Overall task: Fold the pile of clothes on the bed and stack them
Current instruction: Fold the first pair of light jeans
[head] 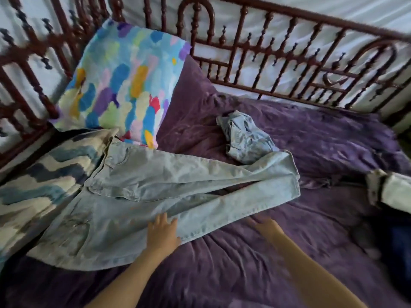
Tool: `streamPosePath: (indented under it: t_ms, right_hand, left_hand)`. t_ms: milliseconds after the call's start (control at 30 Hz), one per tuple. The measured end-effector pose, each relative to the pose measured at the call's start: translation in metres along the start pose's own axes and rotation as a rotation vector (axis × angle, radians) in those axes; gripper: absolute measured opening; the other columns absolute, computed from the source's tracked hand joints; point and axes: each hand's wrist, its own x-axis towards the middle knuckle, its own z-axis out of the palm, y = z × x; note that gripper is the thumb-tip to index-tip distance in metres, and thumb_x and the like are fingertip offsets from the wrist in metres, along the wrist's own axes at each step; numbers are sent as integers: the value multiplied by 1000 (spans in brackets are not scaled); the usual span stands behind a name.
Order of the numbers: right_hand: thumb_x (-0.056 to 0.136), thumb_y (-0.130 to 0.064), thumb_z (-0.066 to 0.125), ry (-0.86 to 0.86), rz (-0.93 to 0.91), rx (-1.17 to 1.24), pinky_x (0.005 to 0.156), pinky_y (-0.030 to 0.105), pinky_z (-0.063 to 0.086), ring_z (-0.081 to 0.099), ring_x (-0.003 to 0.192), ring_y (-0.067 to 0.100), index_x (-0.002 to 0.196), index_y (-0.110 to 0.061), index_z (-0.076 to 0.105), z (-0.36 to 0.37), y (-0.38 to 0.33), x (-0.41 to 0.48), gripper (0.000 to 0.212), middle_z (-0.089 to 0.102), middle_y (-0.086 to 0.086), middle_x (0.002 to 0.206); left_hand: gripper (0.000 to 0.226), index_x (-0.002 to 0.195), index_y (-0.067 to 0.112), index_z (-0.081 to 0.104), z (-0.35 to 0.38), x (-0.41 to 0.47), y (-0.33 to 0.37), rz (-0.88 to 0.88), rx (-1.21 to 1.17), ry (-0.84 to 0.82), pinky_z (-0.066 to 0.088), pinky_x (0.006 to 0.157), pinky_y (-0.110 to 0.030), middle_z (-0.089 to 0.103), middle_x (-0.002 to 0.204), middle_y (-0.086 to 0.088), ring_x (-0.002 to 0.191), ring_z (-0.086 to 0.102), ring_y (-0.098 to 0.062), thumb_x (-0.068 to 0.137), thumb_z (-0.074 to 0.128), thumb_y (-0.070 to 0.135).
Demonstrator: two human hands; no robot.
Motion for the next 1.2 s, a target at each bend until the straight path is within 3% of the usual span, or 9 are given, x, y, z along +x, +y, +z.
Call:
streamPosePath:
  t_ms: [167, 333, 467, 600, 700, 833, 900, 1000, 1200]
  right_hand:
    - [79, -42, 67, 35, 24, 178, 83, 27, 49, 63, 101, 18, 116, -25, 67, -32, 45, -18, 40, 69, -2, 105]
    - [93, -16, 51, 35, 131, 254, 75, 22, 33, 51, 95, 19, 124, -1, 55, -61, 77, 25, 34, 58, 14, 120]
    - [93, -15, 49, 87, 153, 333, 83, 26, 41, 44, 89, 15, 104, -11, 52, -90, 98, 76, 12, 51, 7, 96]
    - [94, -20, 44, 108, 135, 413, 62, 14, 48, 51, 95, 16, 116, 1, 58, -121, 112, 137, 33, 60, 20, 110]
    - [89, -15, 54, 101, 193, 452, 77, 27, 46, 47, 91, 16, 101, -6, 57, -135, 114, 176, 16, 59, 15, 100]
    - [72, -20, 66, 183, 94, 539, 90, 39, 43, 50, 104, 24, 132, -1, 43, -139, 110, 228, 68, 51, 18, 129]
    - [76, -10, 65, 159, 67, 607, 77, 35, 48, 52, 93, 22, 135, -3, 39, -141, 101, 243, 65, 48, 7, 121]
    - [82, 0, 59, 28, 114, 611, 40, 20, 38, 51, 48, 12, 112, -11, 45, -133, 102, 260, 35, 53, 11, 89]
    - [81, -14, 67, 198, 114, 486, 61, 41, 43, 48, 58, 24, 63, -12, 42, -124, 128, 241, 31, 50, 13, 66]
  left_hand:
    - [56, 140, 21, 30, 14, 27, 66, 127, 65, -68, 28, 108, -41, 21, 148, -13, 136, 20, -31, 91, 48, 43]
    - [57, 141, 19, 29, 22, 63, 122, 161, 84, -125, 33, 104, -36, 28, 145, -11, 133, 26, -28, 93, 47, 42]
    - [60, 146, 22, 22, 37, 93, 157, 149, 40, -145, 34, 104, -32, 28, 147, -6, 134, 29, -23, 94, 46, 39]
    - [59, 147, 22, 21, 54, 123, 178, 105, 52, -151, 34, 105, -31, 29, 148, -3, 133, 33, -20, 95, 44, 37]
    - [65, 147, 21, 24, 66, 140, 187, 46, 125, -180, 38, 101, -31, 33, 146, -4, 129, 40, -21, 91, 50, 43]
    - [106, 115, 17, 53, 84, 166, 185, 45, 75, -63, 54, 52, -38, 61, 90, -13, 69, 65, -30, 21, 94, 42]
    - [105, 105, 16, 48, 94, 174, 182, 25, 26, -50, 50, 45, -36, 60, 79, -14, 61, 62, -30, 11, 95, 29]
    - [80, 82, 18, 47, 94, 177, 182, 72, 9, -18, 46, 37, -29, 54, 67, -7, 53, 57, -24, 17, 93, 11]
    - [45, 61, 25, 46, 74, 173, 176, 212, -129, -6, 22, 44, -8, 30, 64, 16, 55, 38, -3, 52, 88, 11]
